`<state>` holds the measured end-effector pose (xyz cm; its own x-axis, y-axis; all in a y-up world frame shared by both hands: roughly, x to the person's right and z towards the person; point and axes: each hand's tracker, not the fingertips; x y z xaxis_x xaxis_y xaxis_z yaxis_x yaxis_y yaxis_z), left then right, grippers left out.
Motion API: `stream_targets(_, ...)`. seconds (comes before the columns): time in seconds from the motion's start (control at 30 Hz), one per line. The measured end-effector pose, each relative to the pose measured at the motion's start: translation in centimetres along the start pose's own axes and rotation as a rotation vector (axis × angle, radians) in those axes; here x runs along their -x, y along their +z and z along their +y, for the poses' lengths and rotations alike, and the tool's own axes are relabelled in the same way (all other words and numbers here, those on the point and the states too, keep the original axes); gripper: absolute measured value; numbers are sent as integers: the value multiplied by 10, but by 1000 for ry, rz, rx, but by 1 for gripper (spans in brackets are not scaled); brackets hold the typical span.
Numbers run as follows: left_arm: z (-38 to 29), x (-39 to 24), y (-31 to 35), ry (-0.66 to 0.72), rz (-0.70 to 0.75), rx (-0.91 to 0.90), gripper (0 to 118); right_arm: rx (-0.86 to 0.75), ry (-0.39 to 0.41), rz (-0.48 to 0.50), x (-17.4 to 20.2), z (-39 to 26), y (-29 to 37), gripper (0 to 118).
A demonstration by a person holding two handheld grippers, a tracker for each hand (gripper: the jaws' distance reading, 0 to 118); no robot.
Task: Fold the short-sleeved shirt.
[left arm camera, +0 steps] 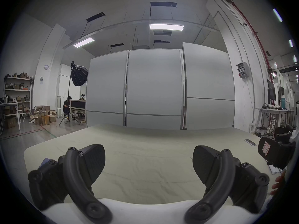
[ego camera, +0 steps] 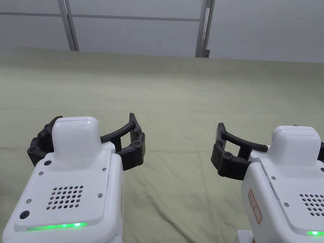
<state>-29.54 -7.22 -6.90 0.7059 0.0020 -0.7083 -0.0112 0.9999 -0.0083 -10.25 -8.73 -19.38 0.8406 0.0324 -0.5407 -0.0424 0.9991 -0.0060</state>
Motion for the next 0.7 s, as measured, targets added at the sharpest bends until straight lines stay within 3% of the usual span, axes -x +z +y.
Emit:
stream_targets(0.37,-33,-10,-32,-32,-20,144,116,129,0,0,0,-28,-28,118)
stream_targets(0.7,-129,-21,-106,-35,-47,561,116,411,14,5,5,-99,-85,118)
